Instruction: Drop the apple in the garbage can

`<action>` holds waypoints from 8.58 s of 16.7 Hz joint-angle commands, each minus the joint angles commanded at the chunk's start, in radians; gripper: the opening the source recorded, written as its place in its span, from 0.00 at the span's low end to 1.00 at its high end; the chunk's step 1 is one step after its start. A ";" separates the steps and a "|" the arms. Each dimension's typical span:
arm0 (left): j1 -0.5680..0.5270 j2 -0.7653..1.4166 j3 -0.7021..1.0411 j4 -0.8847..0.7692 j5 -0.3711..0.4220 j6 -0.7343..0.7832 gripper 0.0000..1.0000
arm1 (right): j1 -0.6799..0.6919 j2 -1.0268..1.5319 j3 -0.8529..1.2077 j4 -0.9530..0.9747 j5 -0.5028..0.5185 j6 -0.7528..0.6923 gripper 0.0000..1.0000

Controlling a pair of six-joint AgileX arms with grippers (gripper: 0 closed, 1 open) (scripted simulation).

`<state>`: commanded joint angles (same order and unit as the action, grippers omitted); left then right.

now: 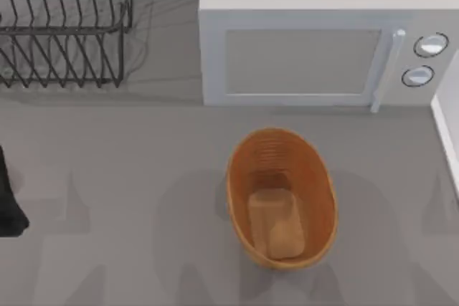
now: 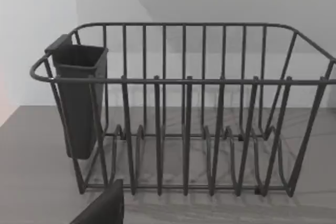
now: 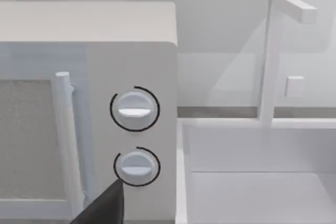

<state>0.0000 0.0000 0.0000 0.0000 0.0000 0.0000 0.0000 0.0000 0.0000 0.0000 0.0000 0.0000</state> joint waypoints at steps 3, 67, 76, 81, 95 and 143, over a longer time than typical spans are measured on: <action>0.002 0.010 0.010 -0.007 0.000 0.002 1.00 | 0.000 0.000 0.000 0.000 0.000 0.000 1.00; 0.173 2.000 1.197 -0.750 0.013 0.235 0.00 | 0.000 0.000 0.000 0.000 0.000 0.000 1.00; 0.171 1.937 1.382 -0.983 0.010 0.236 0.00 | 0.000 0.000 0.000 0.000 0.000 0.000 1.00; 0.168 1.863 1.574 -1.265 0.009 0.232 0.00 | 0.000 0.000 0.000 0.000 0.000 0.000 1.00; -0.055 1.935 1.769 -1.383 0.016 0.337 0.00 | 0.000 0.000 0.000 0.000 0.000 0.000 1.00; -0.895 2.158 1.854 -1.247 0.044 0.698 1.00 | 0.000 0.000 0.000 0.000 0.000 0.000 1.00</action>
<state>-0.8954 2.1581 1.8541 -1.2466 0.0438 0.6977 0.0000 0.0000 0.0000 0.0000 0.0000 0.0000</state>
